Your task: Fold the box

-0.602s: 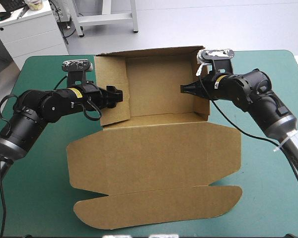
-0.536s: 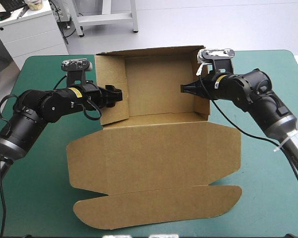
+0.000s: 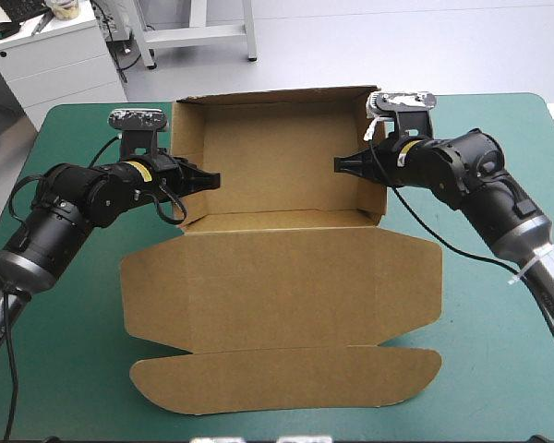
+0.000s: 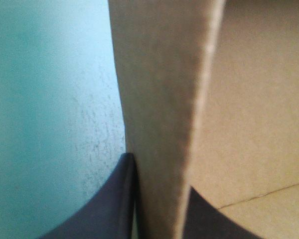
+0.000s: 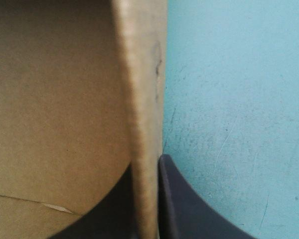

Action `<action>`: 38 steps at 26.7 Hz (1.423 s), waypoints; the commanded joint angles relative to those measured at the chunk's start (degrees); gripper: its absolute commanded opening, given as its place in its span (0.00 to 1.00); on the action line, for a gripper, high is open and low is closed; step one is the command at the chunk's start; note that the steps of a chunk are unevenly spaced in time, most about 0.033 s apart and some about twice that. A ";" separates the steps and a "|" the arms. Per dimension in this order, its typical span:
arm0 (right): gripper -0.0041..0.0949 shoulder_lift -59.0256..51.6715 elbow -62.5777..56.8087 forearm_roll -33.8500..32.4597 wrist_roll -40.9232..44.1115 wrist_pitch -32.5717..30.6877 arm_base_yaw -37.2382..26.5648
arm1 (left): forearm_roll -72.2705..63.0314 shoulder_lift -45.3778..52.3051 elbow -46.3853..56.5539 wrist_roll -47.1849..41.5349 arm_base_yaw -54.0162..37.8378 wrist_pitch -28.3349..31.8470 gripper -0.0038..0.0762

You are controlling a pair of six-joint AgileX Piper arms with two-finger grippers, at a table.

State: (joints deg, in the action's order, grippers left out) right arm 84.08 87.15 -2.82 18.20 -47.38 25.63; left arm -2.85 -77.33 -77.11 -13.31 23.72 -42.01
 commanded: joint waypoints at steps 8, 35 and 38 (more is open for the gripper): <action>0.04 0.43 1.53 -0.48 0.39 -7.02 -0.33 | 14.17 -5.06 -8.01 -13.60 7.08 -5.79 0.04; 0.04 14.44 1.66 1.92 -5.59 -13.59 -5.77 | 6.30 -26.53 -13.78 -11.39 7.08 -19.21 0.04; 0.06 15.17 1.66 1.92 -5.86 -13.59 -5.77 | 6.21 -26.53 -13.78 -10.25 7.08 -18.61 0.04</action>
State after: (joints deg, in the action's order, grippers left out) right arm 101.64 87.15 0.00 13.77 -63.13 20.13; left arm 1.66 -106.37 -89.40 -25.73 30.51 -60.26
